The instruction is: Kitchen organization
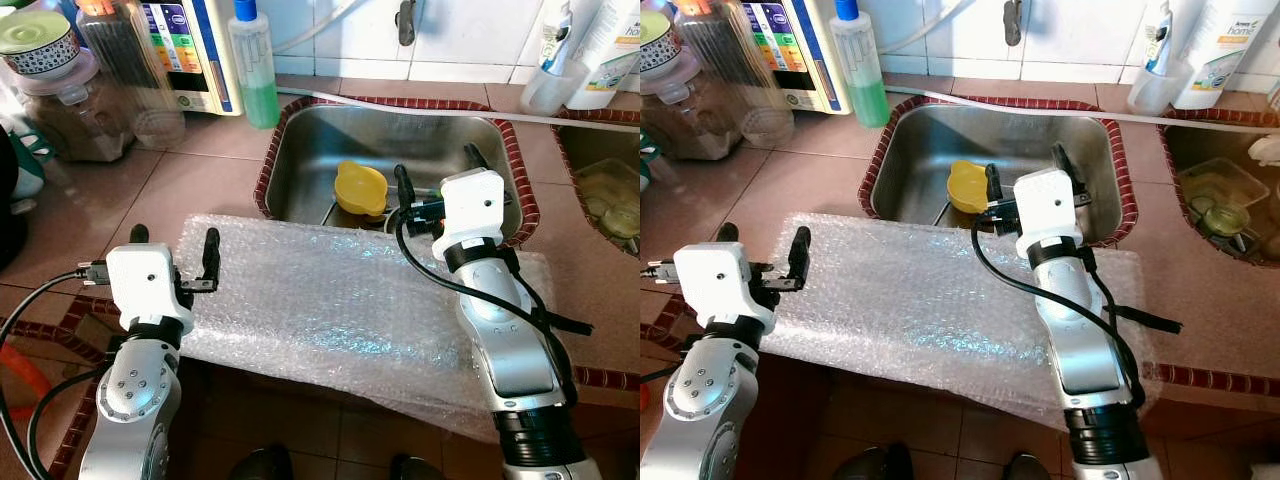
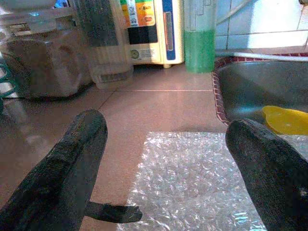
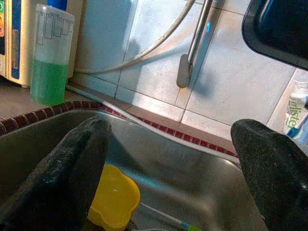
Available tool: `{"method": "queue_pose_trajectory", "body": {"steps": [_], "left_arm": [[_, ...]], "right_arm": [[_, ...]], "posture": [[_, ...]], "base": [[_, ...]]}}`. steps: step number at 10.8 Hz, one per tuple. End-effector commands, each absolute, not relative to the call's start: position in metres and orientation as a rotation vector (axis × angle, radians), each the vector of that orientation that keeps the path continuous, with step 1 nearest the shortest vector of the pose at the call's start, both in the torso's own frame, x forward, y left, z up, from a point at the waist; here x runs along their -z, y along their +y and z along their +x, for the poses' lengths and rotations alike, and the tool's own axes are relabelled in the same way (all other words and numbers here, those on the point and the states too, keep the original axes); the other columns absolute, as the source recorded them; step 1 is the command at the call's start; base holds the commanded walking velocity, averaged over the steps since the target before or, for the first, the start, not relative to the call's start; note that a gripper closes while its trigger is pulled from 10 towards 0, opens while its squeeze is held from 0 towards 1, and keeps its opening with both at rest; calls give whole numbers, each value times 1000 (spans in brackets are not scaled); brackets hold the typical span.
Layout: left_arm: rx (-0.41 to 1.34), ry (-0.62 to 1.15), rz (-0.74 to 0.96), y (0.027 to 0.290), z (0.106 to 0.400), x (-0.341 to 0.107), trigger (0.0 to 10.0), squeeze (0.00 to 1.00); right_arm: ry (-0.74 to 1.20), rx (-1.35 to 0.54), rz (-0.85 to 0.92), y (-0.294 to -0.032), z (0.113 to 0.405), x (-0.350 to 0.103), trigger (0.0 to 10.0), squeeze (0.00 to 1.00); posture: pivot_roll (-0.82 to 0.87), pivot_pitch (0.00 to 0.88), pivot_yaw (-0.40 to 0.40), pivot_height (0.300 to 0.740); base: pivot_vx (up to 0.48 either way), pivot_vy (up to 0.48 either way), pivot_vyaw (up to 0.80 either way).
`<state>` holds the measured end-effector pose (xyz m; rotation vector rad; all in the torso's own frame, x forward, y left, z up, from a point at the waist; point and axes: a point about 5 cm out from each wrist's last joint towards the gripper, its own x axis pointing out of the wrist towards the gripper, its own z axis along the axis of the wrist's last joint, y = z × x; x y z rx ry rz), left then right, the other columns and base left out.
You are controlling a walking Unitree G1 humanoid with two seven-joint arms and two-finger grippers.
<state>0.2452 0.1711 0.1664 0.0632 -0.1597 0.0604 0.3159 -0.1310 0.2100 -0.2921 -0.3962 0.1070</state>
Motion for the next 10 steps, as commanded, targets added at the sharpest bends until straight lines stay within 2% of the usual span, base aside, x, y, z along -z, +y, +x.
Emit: {"method": "queue_pose_trajectory", "body": {"steps": [1,4,10], "left_arm": [[-59,-159,60,172,244,-168,10000,0],[-48,-148,56,171,244,-167,10000,0],[-23,-145,53,168,247,-168,10000,0]], "right_arm": [[-411,-107,-293,-130,315,-215,10000,1000],[-400,-111,-285,-129,315,-213,10000,1000],[-401,-99,-284,-130,318,-216,10000,1000]], "posture": [[-48,168,62,740],[-47,173,63,740],[-54,177,70,740]], "base": [[0,0,0],[0,0,0],[-276,0,0]]}}
